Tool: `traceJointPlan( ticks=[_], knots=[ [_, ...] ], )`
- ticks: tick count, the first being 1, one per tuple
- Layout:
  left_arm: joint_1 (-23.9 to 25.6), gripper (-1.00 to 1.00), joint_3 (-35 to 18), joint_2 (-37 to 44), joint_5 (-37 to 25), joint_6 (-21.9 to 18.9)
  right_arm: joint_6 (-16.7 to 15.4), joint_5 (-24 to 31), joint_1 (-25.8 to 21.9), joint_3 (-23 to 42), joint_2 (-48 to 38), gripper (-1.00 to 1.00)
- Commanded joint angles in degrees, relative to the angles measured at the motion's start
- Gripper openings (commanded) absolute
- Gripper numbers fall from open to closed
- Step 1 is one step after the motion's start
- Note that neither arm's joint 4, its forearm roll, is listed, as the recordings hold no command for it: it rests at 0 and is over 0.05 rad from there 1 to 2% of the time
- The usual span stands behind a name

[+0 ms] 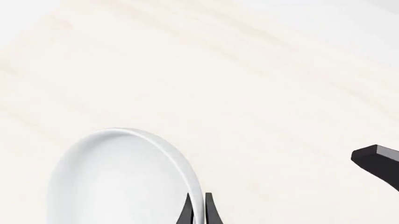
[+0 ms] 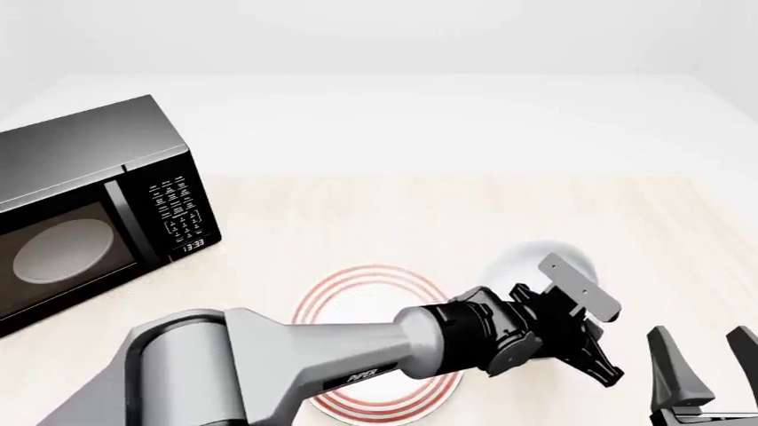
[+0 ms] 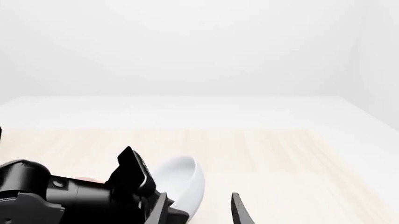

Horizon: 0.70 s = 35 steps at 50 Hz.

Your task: Put the white bowl to the right of the plate.

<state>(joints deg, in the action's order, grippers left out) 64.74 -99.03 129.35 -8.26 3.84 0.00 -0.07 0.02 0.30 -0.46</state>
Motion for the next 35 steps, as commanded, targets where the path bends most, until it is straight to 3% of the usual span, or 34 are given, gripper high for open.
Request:
traceJointPlan(
  ticks=[1,18,32,33,35],
  knots=[
    [0.0,-1.00,-0.8,0.5,0.6,-0.2,0.0,0.0,0.0,0.0,0.0,1.00],
    [0.4,-1.00,-0.3,1.7,2.0,0.9,0.0,0.0,0.0,0.0,0.0,1.00],
    [-0.8,-1.00,-3.0,2.7,0.4,0.3,0.0,0.0,0.0,0.0,0.0,1.00],
    [-0.7,1.00,-2.9,2.7,0.3,0.4,0.0,0.0,0.0,0.0,0.0,1.00],
    [-0.9,1.00,-3.3,2.8,0.0,0.4,0.0,0.0,0.0,0.0,0.0,1.00]
  ],
)
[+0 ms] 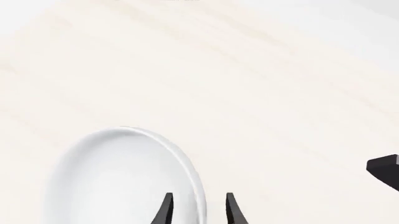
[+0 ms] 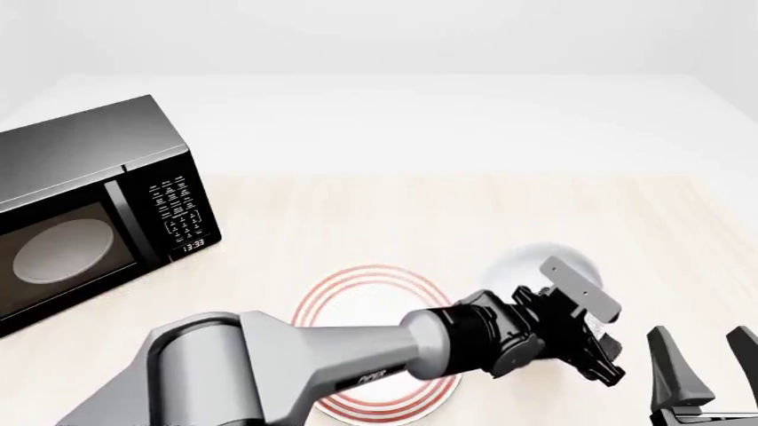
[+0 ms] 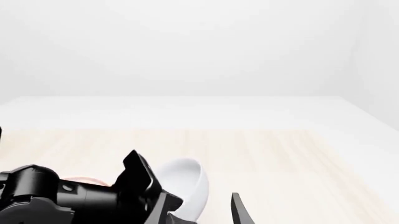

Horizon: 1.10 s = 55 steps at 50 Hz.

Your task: Put the white bowl to the right of the plate.

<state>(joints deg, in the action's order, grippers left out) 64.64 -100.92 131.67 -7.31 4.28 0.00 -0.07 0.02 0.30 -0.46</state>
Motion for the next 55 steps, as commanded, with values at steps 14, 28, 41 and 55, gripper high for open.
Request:
traceJointPlan(
  ticks=[14,28,41,55],
  knots=[
    [-1.0,1.00,-2.3,1.1,-1.1,0.4,0.0,0.0,0.0,0.0,0.0,1.00],
    [-3.1,1.00,-5.9,-1.8,-3.3,-0.8,0.0,0.0,0.0,0.0,0.0,1.00],
    [-6.8,1.00,-9.9,-8.9,-6.5,-4.0,0.0,0.0,0.0,0.0,0.0,1.00],
    [-14.8,1.00,-8.3,-16.6,-8.1,-9.2,0.0,0.0,0.0,0.0,0.0,1.00]
  ],
)
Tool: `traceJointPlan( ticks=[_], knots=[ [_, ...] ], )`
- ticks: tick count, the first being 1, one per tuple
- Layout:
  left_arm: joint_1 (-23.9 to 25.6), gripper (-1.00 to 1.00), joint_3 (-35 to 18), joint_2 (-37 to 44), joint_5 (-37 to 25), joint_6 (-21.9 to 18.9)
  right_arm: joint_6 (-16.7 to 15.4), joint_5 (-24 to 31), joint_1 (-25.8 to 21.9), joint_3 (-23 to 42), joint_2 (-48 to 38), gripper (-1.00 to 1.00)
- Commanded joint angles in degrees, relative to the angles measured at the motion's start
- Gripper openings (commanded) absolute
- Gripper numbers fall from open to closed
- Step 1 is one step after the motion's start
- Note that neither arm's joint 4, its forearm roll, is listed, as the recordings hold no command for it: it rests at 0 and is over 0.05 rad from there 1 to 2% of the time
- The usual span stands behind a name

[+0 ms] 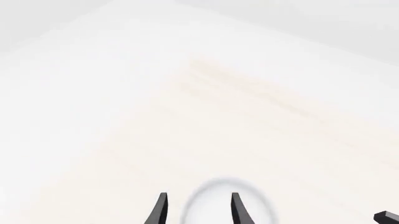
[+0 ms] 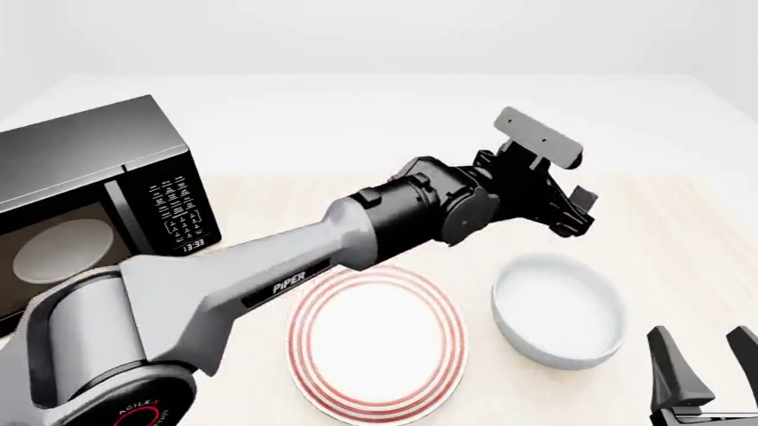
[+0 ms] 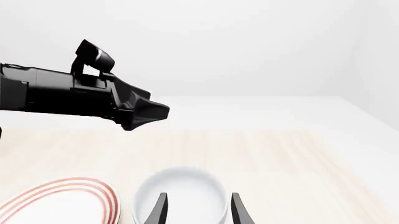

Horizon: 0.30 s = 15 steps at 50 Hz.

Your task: Put the white bowl to the right of the plate.

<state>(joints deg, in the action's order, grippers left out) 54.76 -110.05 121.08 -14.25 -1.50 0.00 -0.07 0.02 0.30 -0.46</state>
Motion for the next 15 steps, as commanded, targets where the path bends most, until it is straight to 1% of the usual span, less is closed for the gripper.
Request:
traceJointPlan(
  ticks=[1,5,7,8,10,15],
  knots=[
    [-5.4,1.00,1.0,-6.7,-1.1,-3.3,0.0,0.0,0.0,0.0,0.0,1.00],
    [-6.4,1.00,1.1,-8.2,-1.6,-4.1,0.0,0.0,0.0,0.0,0.0,1.00],
    [-6.8,1.00,2.1,-9.4,-1.9,-5.6,0.0,0.0,0.0,0.0,0.0,1.00],
    [-7.3,1.00,2.4,-9.7,-1.9,-5.2,0.0,0.0,0.0,0.0,0.0,1.00],
    [-7.6,1.00,4.3,-10.8,-1.5,-5.7,0.0,0.0,0.0,0.0,0.0,1.00],
    [-7.8,1.00,6.0,-12.9,-1.4,-5.6,0.0,0.0,0.0,0.0,0.0,1.00]
  ],
)
